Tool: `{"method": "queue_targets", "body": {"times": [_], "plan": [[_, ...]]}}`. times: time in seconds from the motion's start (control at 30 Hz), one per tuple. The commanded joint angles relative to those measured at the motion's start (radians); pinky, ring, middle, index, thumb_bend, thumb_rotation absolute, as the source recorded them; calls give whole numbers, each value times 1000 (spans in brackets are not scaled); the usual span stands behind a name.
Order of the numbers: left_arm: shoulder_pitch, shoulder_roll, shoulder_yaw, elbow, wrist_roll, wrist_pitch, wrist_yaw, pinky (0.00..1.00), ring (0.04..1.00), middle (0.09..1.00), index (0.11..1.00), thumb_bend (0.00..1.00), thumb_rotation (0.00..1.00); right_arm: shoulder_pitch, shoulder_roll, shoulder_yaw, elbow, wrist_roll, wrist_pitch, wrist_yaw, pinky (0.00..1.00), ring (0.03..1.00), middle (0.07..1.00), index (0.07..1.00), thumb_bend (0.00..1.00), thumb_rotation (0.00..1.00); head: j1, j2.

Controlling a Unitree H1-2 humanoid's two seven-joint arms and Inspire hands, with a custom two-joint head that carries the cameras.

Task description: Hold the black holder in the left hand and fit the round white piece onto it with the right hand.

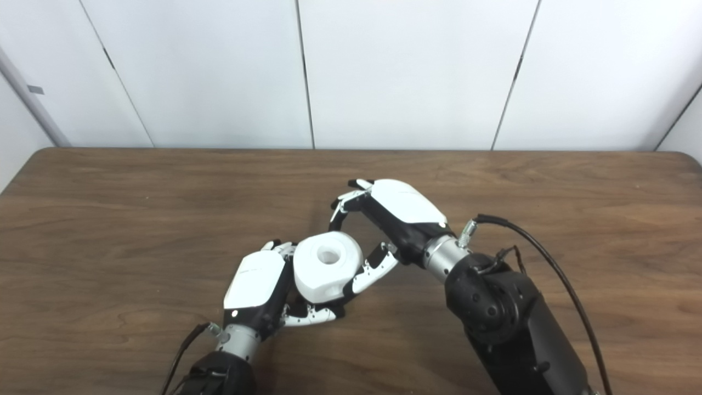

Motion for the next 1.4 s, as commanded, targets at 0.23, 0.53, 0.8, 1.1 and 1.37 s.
{"method": "queue_targets", "body": {"times": [0.23, 0.53, 0.8, 1.1, 1.37], "plan": [[6, 1, -21, 34, 6, 6, -45, 948, 863, 778, 486, 523, 54, -34, 6, -4, -5, -10, -43, -24, 1000, 973, 819, 481, 526, 138, -5, 4], [8, -1, -19, 32, 3, 6, -42, 951, 865, 780, 486, 523, 53, -33, 15, -3, -3, -23, -32, -18, 1000, 976, 820, 481, 525, 138, -4, 4], [9, -4, -22, 28, 9, 10, -45, 953, 863, 781, 486, 523, 53, -23, 19, -3, 13, -20, -52, -36, 998, 971, 819, 481, 526, 138, -2, 4], [9, -6, -22, 29, 9, 7, -41, 945, 861, 778, 486, 523, 53, -10, 20, -1, 27, -27, -75, -44, 985, 971, 819, 481, 526, 139, -2, 5], [9, -6, -22, 30, 6, 6, -40, 943, 862, 777, 486, 523, 53, -3, 13, 5, 30, -27, -92, -45, 972, 972, 817, 486, 525, 144, -2, 5]]}}
